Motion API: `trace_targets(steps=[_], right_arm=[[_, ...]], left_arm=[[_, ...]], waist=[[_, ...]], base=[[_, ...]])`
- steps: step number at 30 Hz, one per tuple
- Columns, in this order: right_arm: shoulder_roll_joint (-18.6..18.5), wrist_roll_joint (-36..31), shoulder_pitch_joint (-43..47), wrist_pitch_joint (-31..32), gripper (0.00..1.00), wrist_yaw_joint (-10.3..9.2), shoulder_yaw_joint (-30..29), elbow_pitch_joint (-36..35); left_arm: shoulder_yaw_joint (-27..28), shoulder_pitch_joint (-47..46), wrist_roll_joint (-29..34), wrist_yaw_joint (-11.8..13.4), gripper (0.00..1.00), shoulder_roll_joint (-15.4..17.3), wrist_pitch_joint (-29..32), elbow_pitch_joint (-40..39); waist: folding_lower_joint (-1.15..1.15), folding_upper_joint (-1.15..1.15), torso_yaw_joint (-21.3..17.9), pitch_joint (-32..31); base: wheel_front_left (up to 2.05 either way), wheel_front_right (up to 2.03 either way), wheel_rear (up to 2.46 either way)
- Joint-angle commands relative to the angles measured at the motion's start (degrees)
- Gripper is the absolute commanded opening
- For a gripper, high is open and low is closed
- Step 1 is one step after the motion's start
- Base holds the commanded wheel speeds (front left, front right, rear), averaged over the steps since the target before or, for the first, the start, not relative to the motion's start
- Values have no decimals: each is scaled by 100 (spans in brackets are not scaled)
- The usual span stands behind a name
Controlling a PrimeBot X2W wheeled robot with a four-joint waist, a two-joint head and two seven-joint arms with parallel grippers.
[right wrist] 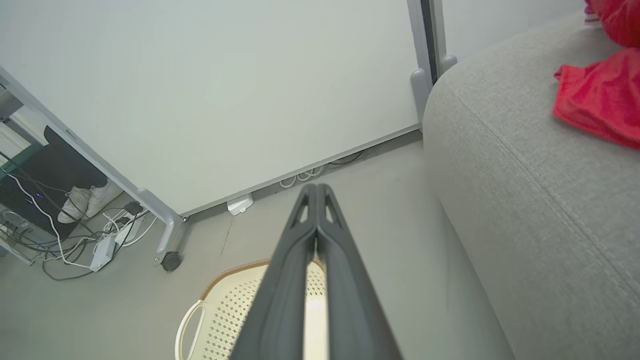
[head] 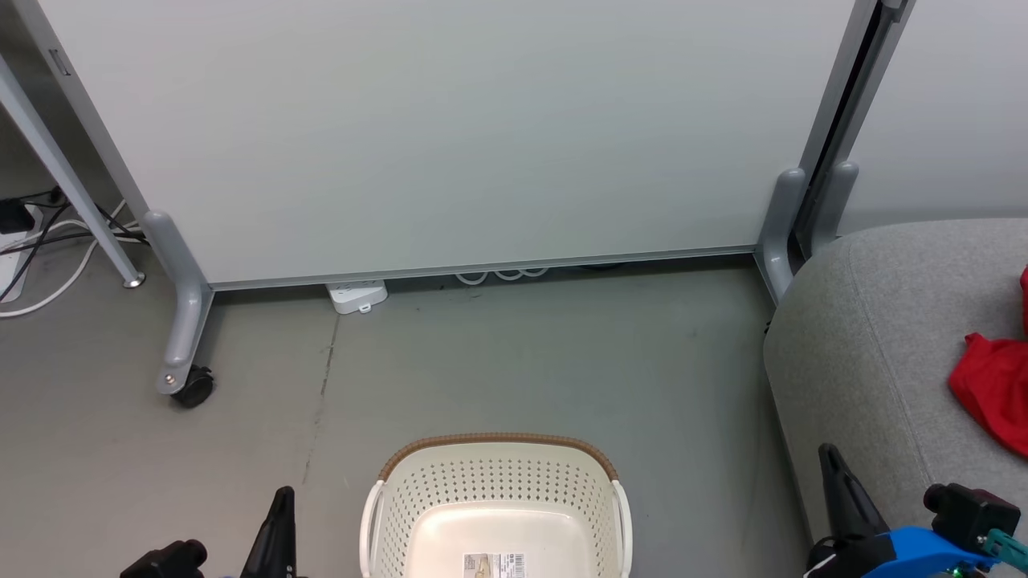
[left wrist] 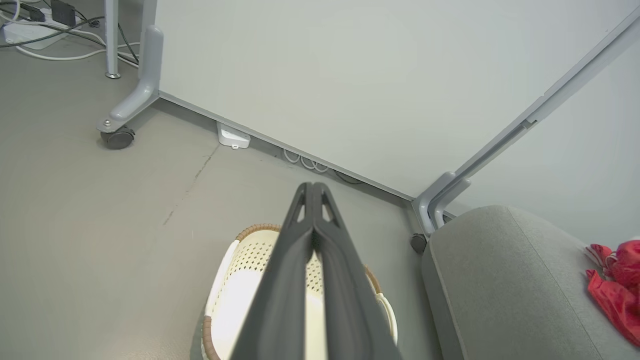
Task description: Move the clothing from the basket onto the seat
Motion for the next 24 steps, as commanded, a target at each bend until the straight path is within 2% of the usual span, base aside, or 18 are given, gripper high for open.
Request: trace_targets(steps=[1,24], right_arm=[[6,291,-187,48,0,-1,-32,-82],[53,2257,-363,301,0,-2,-132,-66]], left_arm=[[76,-153,-240,-6,0,19,52,-136],[351,-227,-1964,-12,0,30,521,-435]], waist=[[0,0,-6,1],[0,0,-93,16]], base=[[0,0,0],[0,0,0]])
